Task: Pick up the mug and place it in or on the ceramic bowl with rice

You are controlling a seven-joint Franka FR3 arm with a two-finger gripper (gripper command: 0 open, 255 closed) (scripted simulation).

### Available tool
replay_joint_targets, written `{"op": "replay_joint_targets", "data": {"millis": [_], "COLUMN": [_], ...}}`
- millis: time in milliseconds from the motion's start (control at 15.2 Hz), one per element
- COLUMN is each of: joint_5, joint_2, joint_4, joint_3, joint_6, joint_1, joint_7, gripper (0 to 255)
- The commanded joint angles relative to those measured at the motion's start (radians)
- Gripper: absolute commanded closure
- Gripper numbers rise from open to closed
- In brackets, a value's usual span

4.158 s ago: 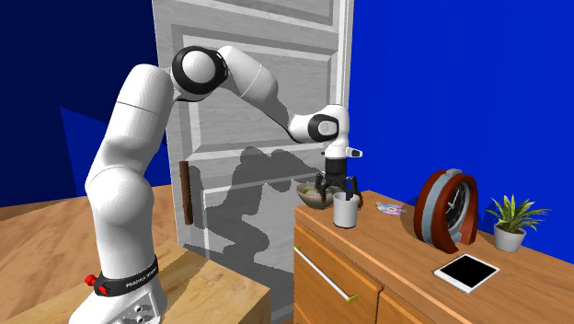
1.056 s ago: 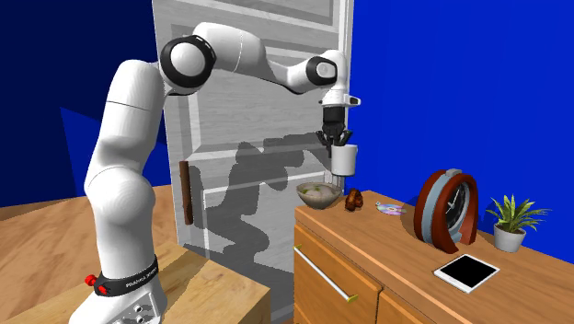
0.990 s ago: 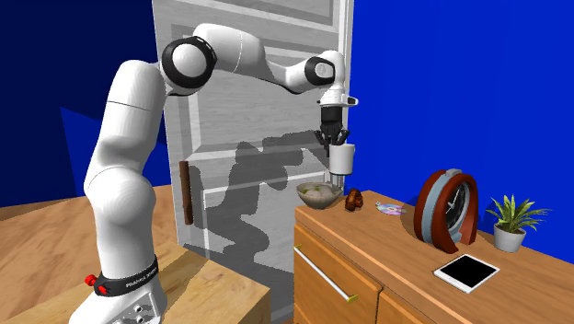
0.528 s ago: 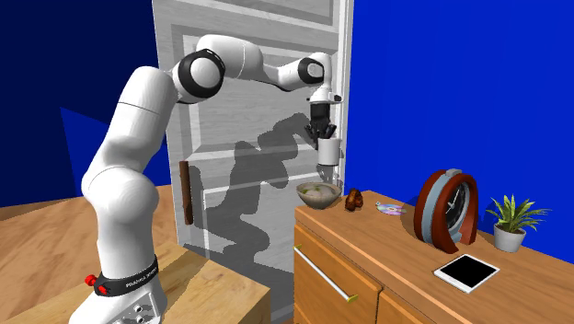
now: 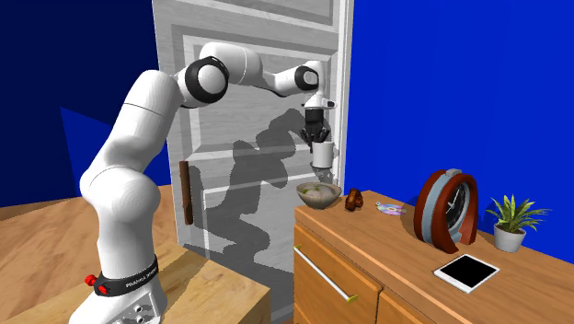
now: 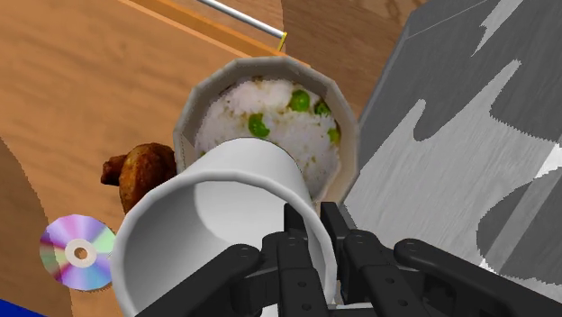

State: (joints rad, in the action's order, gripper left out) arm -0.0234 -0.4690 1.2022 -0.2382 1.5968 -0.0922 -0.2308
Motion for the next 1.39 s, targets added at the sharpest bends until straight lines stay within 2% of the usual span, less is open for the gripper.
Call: {"op": "replay_joint_targets", "data": {"millis": [0, 660, 1254, 1320], "joint_5": [0.001, 0.002, 0.002, 0.002], "joint_2": [0.005, 0.009, 0.008, 0.008], "joint_4": [0.036, 0.178, 0.183, 0.183], "joint_3": [0.0, 0.002, 0.002, 0.002], "joint_6": [0.033, 0.169, 0.175, 0.175], "joint_1": [0.002, 0.01, 0.01, 0.01], "joint_7": [0.002, 0.008, 0.008, 0.008], "gripper": [255, 255, 255, 0]}}
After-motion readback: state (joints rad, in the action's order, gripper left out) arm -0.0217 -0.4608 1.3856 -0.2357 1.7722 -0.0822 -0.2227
